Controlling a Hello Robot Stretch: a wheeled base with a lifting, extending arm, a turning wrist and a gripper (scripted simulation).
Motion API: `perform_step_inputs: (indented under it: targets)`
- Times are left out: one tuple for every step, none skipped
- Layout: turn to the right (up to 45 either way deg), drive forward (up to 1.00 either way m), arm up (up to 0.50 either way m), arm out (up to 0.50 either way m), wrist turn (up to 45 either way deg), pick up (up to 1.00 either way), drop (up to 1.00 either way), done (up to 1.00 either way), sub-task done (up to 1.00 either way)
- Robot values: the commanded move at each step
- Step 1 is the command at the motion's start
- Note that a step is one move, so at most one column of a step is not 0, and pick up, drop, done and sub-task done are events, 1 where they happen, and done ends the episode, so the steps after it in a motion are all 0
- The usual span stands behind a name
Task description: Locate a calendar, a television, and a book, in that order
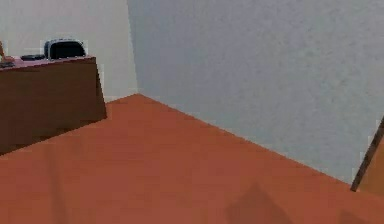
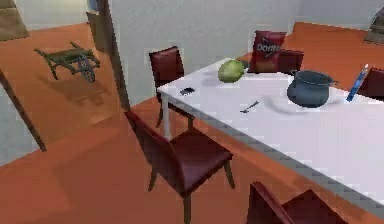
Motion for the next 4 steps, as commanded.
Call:
perform_step_inputs:
  targets:
    - [42.0, 0.00, 0.00, 0.00, 0.0, 0.00, 0.00, 0.00, 0.00]
    - [0.0, 1.00, 0.00, 0.00, 0.0, 0.00, 0.00, 0.00, 0.00]
    - [0.0, 0.05, 0.00, 0.00, 0.0, 0.00, 0.00, 0.00, 0.00]
    - [30.0, 0.00, 0.00, 0.00, 0.0, 0.00, 0.00, 0.00, 0.00]
